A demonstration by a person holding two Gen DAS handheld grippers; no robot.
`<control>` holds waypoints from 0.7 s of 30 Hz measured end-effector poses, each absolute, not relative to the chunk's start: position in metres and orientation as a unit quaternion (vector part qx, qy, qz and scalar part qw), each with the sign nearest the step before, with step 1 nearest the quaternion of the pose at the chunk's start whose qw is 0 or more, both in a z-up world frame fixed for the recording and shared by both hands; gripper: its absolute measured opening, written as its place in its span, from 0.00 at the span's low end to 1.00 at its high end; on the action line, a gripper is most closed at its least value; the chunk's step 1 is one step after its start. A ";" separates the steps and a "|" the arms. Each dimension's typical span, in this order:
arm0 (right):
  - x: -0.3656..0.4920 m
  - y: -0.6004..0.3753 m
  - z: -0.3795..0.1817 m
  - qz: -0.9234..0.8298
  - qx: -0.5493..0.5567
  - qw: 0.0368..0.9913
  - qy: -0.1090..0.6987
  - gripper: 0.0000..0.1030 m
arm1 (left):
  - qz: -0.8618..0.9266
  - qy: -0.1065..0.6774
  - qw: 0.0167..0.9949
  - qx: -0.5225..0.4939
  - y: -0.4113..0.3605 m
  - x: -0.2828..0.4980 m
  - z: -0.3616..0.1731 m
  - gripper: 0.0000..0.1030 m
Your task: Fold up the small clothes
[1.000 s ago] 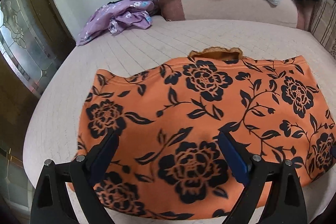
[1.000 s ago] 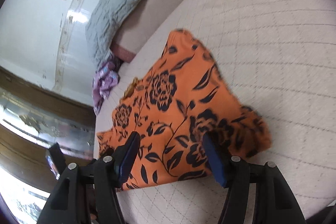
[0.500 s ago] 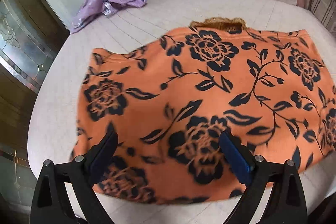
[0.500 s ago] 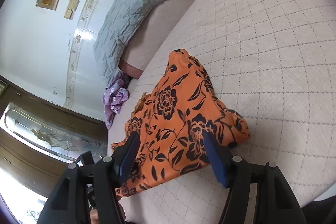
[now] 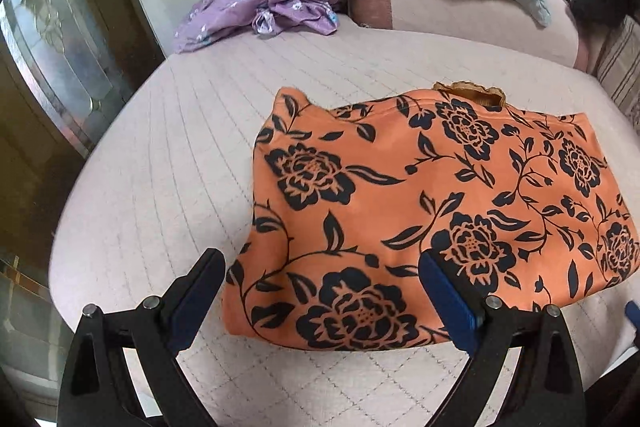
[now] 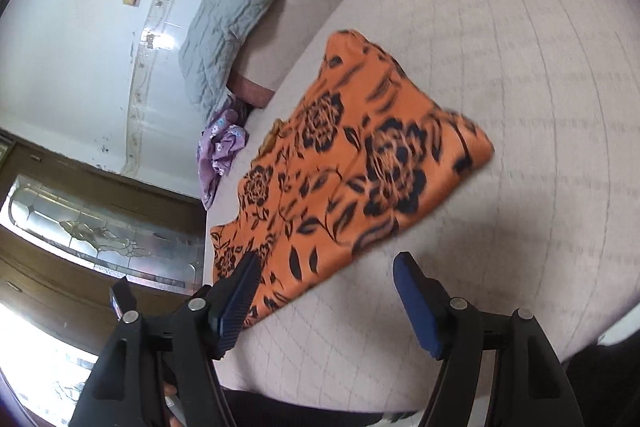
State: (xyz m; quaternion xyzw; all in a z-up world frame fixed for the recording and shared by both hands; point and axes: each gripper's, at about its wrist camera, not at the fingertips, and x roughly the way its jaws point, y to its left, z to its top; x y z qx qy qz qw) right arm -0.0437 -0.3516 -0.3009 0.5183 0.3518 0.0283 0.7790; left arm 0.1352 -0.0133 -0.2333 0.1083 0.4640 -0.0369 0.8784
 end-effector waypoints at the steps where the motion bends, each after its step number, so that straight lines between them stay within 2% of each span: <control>1: -0.046 -0.353 -0.303 0.025 0.525 0.775 0.350 0.70 | -0.038 0.466 0.878 0.105 -0.010 0.136 -0.237 0.95; 10: -0.049 -0.374 -0.332 -0.017 0.596 0.729 0.337 0.71 | -0.046 0.492 0.867 0.067 0.022 0.162 -0.287 0.96; 21: -0.023 -0.396 -0.346 -0.077 0.614 0.732 0.285 0.70 | -0.047 0.456 0.888 -0.012 0.046 0.180 -0.265 0.97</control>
